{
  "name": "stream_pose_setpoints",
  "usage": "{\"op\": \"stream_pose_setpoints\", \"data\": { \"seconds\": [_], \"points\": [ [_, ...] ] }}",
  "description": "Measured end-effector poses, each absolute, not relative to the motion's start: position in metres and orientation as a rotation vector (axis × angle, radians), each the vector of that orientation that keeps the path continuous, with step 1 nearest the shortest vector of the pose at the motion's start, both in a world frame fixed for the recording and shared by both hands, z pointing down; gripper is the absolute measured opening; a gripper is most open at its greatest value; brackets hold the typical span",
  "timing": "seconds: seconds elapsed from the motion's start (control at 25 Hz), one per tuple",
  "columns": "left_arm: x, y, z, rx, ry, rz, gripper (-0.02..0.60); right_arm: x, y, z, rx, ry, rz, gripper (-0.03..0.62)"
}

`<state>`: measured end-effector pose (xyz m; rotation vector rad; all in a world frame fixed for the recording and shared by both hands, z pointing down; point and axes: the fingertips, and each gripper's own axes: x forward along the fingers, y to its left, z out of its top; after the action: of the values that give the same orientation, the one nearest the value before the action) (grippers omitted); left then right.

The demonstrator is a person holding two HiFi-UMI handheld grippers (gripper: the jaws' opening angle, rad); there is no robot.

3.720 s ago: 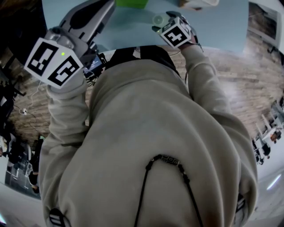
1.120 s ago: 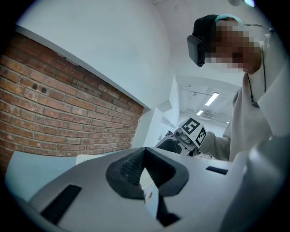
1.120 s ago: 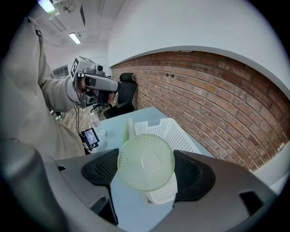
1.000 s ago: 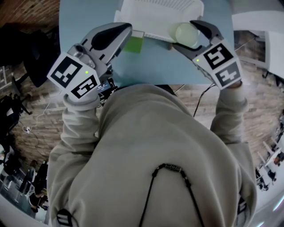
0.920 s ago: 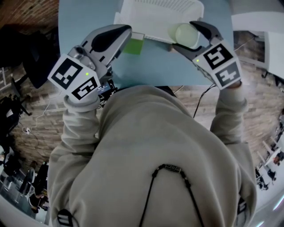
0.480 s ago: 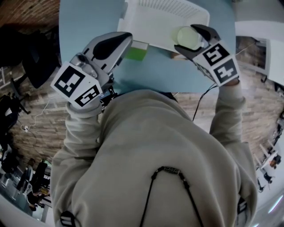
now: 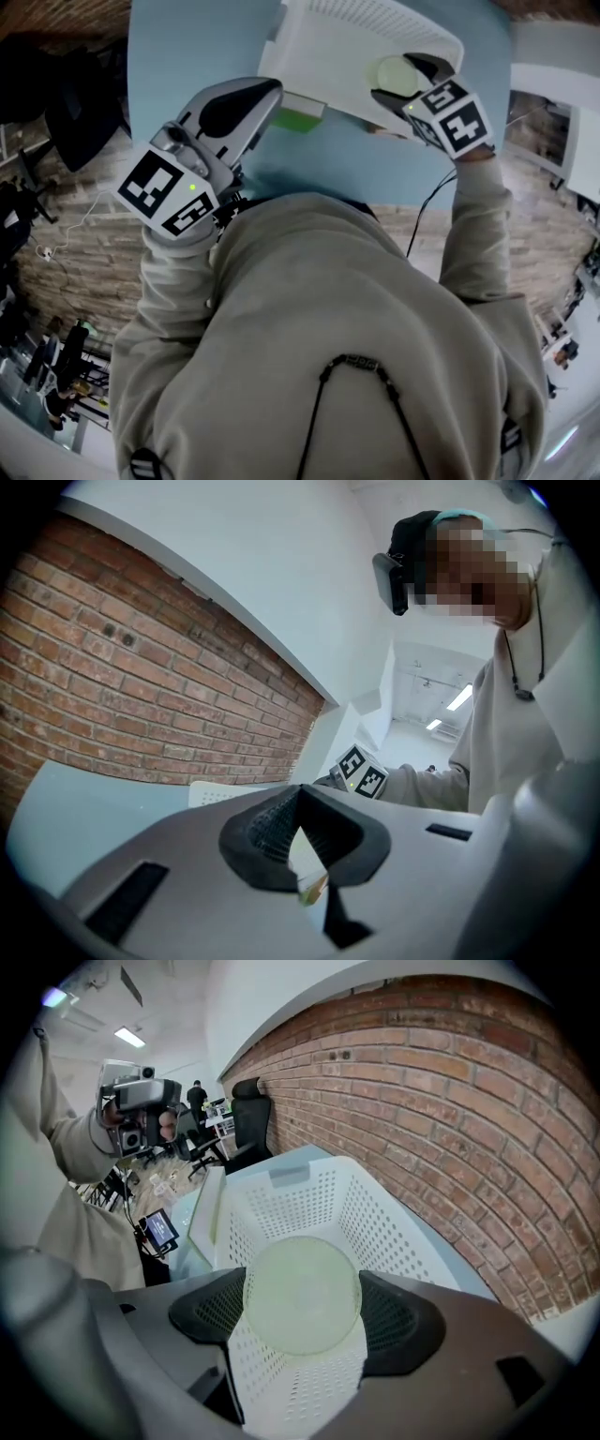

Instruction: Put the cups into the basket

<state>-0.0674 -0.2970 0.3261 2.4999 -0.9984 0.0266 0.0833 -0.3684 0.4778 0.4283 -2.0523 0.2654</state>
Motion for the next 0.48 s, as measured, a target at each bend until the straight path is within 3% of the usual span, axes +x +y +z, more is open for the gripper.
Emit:
{"op": "stream_pose_setpoints", "data": {
  "seconds": [0.48],
  "points": [
    [-0.095, -0.291, 0.353, 2.406, -1.067, 0.015, -0.005, 0.072, -0.383, 0.559, 0.375, -1.960, 0.314, 0.388]
  ]
}}
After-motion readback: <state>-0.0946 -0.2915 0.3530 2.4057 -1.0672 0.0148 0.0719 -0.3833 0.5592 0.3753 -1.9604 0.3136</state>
